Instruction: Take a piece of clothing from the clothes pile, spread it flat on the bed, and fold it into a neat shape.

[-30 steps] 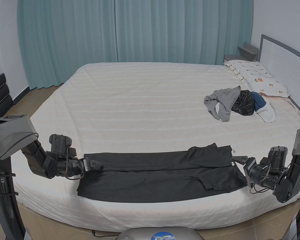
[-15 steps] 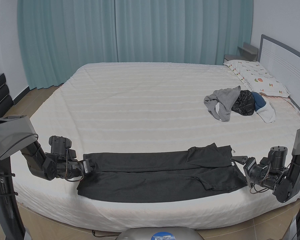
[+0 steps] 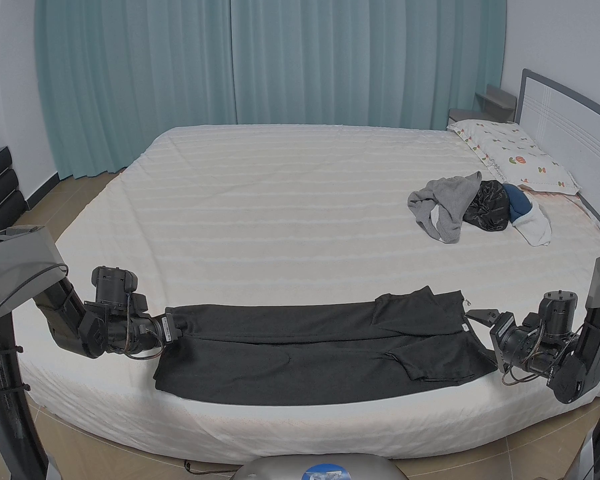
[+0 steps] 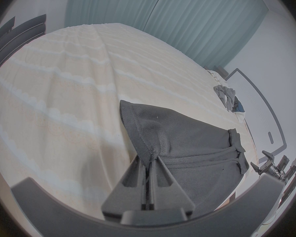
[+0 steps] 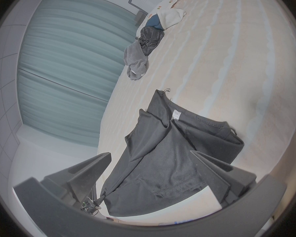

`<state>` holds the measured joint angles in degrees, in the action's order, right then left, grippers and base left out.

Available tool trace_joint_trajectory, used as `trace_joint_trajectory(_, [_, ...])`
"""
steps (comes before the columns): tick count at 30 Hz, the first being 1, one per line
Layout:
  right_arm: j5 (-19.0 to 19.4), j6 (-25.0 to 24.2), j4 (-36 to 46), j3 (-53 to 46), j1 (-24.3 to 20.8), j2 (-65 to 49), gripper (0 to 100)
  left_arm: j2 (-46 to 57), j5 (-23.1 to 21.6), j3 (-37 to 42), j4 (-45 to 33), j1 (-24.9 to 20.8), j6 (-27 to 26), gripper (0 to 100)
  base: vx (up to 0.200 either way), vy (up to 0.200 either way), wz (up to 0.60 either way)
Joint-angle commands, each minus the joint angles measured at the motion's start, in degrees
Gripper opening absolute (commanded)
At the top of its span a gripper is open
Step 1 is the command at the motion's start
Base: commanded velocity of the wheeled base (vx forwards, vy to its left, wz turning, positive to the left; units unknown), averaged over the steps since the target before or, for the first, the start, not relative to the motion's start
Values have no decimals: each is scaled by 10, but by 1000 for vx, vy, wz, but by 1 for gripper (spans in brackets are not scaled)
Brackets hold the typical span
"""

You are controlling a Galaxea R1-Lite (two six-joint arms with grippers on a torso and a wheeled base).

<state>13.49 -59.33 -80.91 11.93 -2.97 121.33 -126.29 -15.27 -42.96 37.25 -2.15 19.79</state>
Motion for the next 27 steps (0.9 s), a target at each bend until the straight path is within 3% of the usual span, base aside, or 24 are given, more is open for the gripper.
trace_joint_trajectory(1, [0,0,0,1,4,-5,100,4,0,2,0,0,0,0,0,0,0])
trace_joint_trajectory(27, [0,0,-1,13,26,1,100,-1,2,-1,2,-3,1,0,-23,0,0])
